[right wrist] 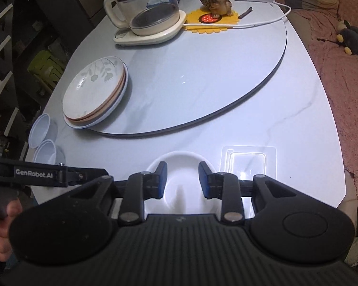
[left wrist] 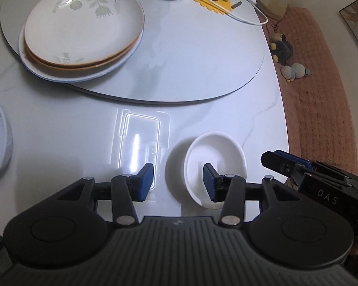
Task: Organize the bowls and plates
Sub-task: 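Close both grippers on the rim of the white bowl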
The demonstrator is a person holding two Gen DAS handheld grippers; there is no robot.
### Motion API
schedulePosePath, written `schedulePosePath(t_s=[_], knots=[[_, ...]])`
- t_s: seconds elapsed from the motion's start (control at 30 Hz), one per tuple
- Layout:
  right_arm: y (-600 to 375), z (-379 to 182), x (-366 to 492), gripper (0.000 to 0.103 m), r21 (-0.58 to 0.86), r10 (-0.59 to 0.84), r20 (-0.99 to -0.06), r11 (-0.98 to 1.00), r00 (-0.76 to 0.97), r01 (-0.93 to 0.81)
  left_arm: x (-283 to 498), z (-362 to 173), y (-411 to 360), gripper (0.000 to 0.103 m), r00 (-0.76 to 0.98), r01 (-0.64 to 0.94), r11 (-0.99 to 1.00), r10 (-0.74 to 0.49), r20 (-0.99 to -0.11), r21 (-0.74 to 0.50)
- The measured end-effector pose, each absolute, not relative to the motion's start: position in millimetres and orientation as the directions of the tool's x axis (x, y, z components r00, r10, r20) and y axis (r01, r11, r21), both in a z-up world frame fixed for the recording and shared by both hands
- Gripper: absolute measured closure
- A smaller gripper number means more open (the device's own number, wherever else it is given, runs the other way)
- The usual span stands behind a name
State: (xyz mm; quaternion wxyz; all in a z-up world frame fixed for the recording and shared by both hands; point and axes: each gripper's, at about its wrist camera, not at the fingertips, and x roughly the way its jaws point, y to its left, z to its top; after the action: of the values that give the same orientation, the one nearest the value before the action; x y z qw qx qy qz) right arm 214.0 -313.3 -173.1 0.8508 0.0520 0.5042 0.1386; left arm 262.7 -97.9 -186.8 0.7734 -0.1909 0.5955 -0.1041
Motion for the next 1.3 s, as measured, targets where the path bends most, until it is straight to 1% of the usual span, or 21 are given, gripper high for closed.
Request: schedulePosePath(t_s=[0.13, 0.23, 0.33, 0.4, 0.5, 0.53, 0.6, 0.67, 0.77, 0.9, 1.3], knots=[[-325.6, -190.2, 228.8, 0.071, 0.234, 0.292, -0.864, 0.954, 0.41, -0.186, 274.1, -207.8, -112.5, 0.052, 0.229, -0.08, 0.906, -0.39, -0.892, -0.416], [-332.0, -202.6, 238.1, 0.071, 0.238, 0.294, -0.879, 0.952, 0.374, -0.19, 277.8, -225.1, -117.5, 0.053, 0.197, -0.115, 0.891, -0.412, -0.89, -0.439], [-333.7, -213.4, 245.6, 0.071, 0.246, 0.301, -0.892, 0.949, 0.337, -0.195, 279.0, -237.2, -120.6, 0.055, 0.18, -0.137, 0.887, -0.415, -0.892, -0.44], [-332.9, -218.5, 249.5, 0.071, 0.252, 0.308, -0.897, 0.946, 0.316, -0.204, 279.2, -240.4, -124.2, 0.063, 0.173, -0.138, 0.887, -0.415, -0.893, -0.44], [-331.0, -226.4, 254.1, 0.072, 0.261, 0.315, -0.906, 0.941, 0.283, -0.213, 282.0, -243.5, -129.4, 0.071, 0.183, -0.128, 0.878, -0.436, -0.881, -0.461], [-331.4, -229.2, 255.6, 0.072, 0.263, 0.317, -0.908, 0.94, 0.273, -0.218, 283.3, -244.6, -131.9, 0.072, 0.185, -0.125, 0.879, -0.435, -0.881, -0.46], [-331.3, -232.9, 259.0, 0.072, 0.266, 0.319, -0.91, 0.939, 0.263, -0.22, 286.2, -246.9, -135.5, 0.08, 0.182, -0.12, 0.887, -0.422, -0.888, -0.446], [-331.4, -234.7, 262.0, 0.076, 0.266, 0.321, -0.91, 0.937, 0.261, -0.226, 288.3, -248.1, -136.4, 0.082, 0.176, -0.123, 0.888, -0.42, -0.89, -0.443], [-327.5, -238.3, 263.5, 0.083, 0.249, 0.314, -0.917, 0.932, 0.247, -0.263, 290.0, -252.5, -134.8, 0.084, 0.165, -0.134, 0.884, -0.425, -0.89, -0.447], [-326.7, -243.9, 263.9, 0.088, 0.242, 0.308, -0.923, 0.931, 0.23, -0.275, 292.4, -258.3, -135.2, 0.085, 0.151, -0.151, 0.876, -0.437, -0.887, -0.457], [-329.7, -241.0, 262.5, 0.087, 0.29, 0.346, -0.913, 0.924, 0.218, -0.25, 288.8, -258.0, -124.2, 0.084, 0.14, -0.19, 0.858, -0.458, -0.878, -0.478]])
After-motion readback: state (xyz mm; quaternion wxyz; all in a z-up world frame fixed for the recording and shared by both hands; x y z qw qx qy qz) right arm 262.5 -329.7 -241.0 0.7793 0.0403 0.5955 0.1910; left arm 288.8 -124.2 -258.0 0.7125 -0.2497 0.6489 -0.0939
